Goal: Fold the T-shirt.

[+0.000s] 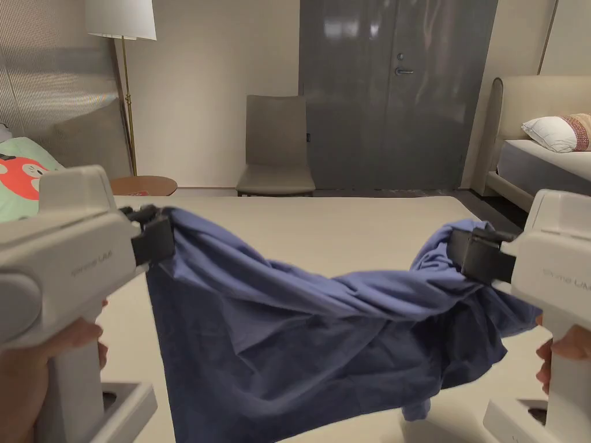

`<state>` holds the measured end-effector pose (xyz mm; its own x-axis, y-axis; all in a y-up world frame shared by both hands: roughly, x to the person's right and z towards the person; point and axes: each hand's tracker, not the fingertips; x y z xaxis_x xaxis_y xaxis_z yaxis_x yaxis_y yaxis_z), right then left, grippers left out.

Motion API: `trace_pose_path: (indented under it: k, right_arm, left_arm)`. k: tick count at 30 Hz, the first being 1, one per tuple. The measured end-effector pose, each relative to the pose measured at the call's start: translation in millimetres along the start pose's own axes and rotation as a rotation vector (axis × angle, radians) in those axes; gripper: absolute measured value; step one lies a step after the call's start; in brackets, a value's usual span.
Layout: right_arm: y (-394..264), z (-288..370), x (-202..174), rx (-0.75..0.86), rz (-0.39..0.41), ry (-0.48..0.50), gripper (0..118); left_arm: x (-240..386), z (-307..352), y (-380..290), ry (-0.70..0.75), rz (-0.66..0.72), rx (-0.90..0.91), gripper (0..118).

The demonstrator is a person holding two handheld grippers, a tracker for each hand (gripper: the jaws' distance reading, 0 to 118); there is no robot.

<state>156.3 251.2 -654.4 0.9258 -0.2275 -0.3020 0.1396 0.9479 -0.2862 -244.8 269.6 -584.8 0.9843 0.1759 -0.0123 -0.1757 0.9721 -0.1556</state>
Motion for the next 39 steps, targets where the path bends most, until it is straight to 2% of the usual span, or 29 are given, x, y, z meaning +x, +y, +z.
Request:
trace_pose_path:
  k: [10, 20, 25, 30, 34, 39]
  right_arm:
    - [64.8, -100.9, -5.8, 0.09, 0.013, -0.018, 10]
    - [22.0, -198.0, 13.6, 0.032, 0.001, -0.062, 9]
    - [-18.3, -211.5, 29.6, -0.047, -0.02, -0.09, 10]
    - [-64.0, -196.4, 38.4, -0.149, -0.032, -0.11, 10]
    - [-100.5, -157.4, 42.4, -0.234, -0.065, -0.133, 9]
    - [-137.9, -96.0, 43.7, -0.34, -0.155, -0.158, 9]
  left_arm:
    - [-12.9, -112.8, 56.4, 0.055, 0.019, 0.112, 7]
    - [-32.9, -196.0, 23.0, 0.105, 0.034, 0.017, 7]
    - [-37.1, -199.8, -13.7, 0.111, 0.023, -0.069, 7]
    - [-37.1, -178.5, -58.7, 0.115, 0.033, -0.172, 7]
    - [-30.8, -133.7, -97.7, 0.118, -0.001, -0.254, 7]
    - [-29.1, -68.4, -143.0, 0.113, 0.012, -0.38, 7]
